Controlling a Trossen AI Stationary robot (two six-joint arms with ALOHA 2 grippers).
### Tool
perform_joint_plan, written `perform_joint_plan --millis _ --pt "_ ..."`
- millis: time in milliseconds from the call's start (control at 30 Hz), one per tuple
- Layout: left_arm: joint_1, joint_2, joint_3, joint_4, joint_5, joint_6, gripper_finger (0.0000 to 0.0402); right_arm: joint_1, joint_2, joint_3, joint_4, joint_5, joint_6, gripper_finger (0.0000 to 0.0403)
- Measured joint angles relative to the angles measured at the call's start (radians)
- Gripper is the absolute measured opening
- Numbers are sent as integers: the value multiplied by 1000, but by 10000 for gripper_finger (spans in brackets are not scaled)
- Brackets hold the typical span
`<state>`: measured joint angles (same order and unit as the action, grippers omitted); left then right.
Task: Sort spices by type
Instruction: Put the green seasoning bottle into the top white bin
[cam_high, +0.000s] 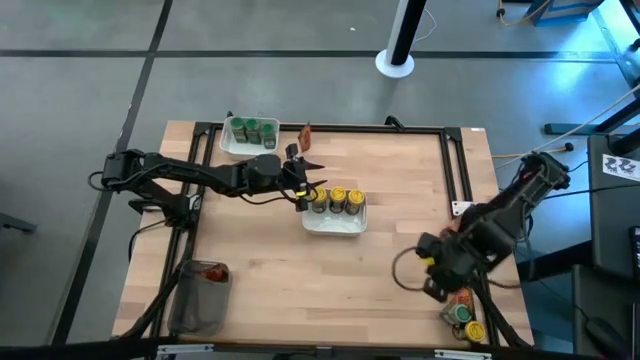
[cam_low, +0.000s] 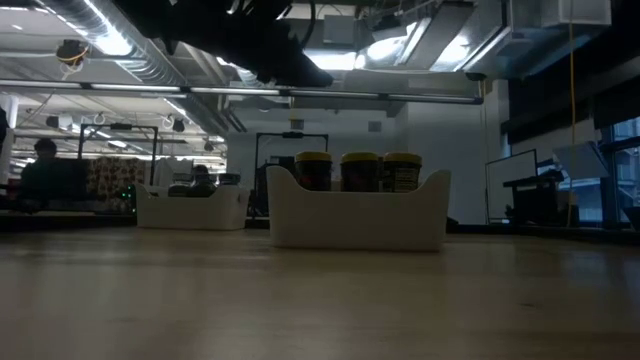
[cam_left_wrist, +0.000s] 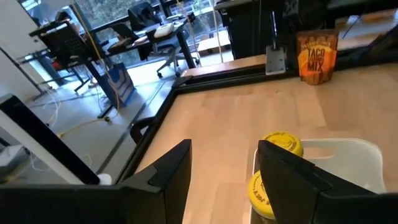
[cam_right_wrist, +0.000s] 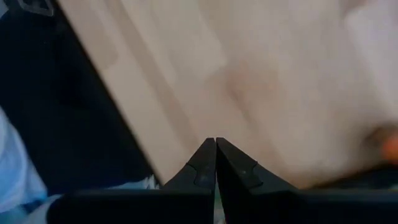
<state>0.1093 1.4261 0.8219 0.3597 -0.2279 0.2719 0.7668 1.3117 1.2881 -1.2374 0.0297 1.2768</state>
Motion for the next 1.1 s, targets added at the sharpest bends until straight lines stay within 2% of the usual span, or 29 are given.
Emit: perform_joint_plan --millis 200,367,533,800,933,1100 --pt "0 0 0 1 0 -83 172 172 19 0 8 -42 248 14" --pt "0 0 0 34 0 -127 172 281 50 0 -14 -12 336 14" --pt "0 0 0 78 0 -140 172 324 64 0 -24 73 340 14" --pt "0 0 0 79 0 -136 172 327 65 0 -65 173 231 21" --pt "0 0 0 79 0 -135 172 326 65 0 -87 190 183 60" --pt "0 0 0 81 0 -126 172 326 70 0 -95 189 181 151"
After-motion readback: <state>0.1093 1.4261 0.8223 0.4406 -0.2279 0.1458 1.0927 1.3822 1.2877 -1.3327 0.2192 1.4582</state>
